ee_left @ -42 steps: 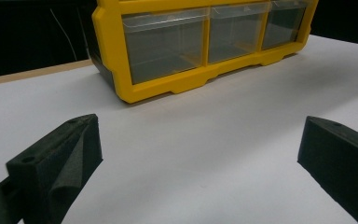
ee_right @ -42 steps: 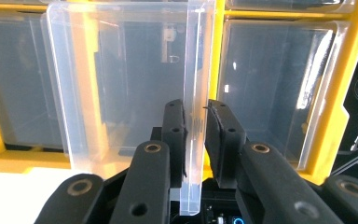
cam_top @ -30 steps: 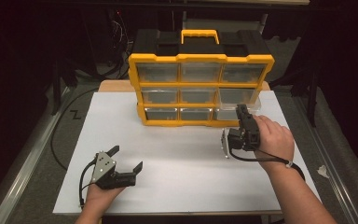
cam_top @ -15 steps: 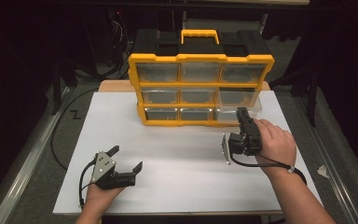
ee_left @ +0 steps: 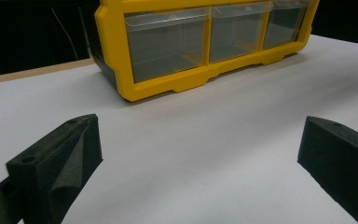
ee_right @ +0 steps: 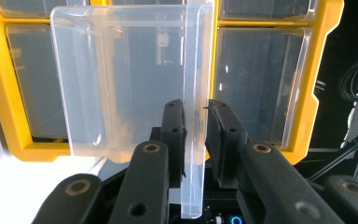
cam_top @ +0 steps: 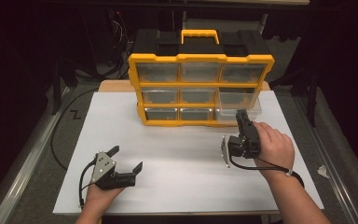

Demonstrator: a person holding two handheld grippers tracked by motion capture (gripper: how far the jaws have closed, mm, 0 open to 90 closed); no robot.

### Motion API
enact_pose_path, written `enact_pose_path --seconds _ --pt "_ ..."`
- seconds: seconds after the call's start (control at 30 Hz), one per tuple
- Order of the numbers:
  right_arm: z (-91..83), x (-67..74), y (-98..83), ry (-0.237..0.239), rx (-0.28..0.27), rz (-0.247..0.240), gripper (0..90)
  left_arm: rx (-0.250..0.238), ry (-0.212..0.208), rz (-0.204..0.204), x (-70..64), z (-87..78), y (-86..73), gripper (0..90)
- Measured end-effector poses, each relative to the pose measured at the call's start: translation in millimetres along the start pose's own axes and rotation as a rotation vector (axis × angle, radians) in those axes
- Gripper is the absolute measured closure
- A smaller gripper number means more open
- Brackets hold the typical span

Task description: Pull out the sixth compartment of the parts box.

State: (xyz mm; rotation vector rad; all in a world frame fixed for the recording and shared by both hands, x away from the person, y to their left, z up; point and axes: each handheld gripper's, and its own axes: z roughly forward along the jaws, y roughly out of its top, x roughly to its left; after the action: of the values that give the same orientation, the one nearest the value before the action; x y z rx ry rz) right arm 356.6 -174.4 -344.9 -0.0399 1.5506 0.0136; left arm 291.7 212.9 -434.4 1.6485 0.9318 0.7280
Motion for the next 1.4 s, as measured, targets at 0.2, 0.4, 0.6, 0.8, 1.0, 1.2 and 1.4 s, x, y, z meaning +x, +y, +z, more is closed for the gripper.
enact_pose_path --seconds 0.2,0.4,0.6,0.8,1.0,1.2,1.4 --pt "-4.0 -5.2 -0.5 0.023 0.002 0.034 64.4 0.001 -0.001 0.000 0.1 -0.3 -0.2 0.4" --pt "-18.0 -4.9 -1.0 0.049 -0.029 0.071 56.8 0.002 -0.001 0.000 -0.7 -0.4 -0.2 0.4" --pt "-28.8 11.7 0.6 0.099 -0.047 0.081 50.9 0.005 0.000 0.001 -1.3 0.2 -0.5 0.4" --pt "-34.4 36.7 3.1 0.146 -0.060 0.091 48.5 0.002 0.000 0.000 -1.2 -0.6 -0.5 0.4" --pt "-38.9 61.0 2.1 0.196 -0.059 0.064 47.9 0.002 -0.001 -0.001 -0.8 -0.8 -0.5 0.4" --pt "-44.8 80.2 -7.0 0.238 -0.041 0.055 46.6 0.004 0.000 -0.003 -0.6 -0.7 -0.7 0.4" --pt "-45.9 88.8 -25.5 0.258 -0.009 0.063 42.8 0.008 -0.007 -0.003 -1.9 -0.1 -1.0 0.4"
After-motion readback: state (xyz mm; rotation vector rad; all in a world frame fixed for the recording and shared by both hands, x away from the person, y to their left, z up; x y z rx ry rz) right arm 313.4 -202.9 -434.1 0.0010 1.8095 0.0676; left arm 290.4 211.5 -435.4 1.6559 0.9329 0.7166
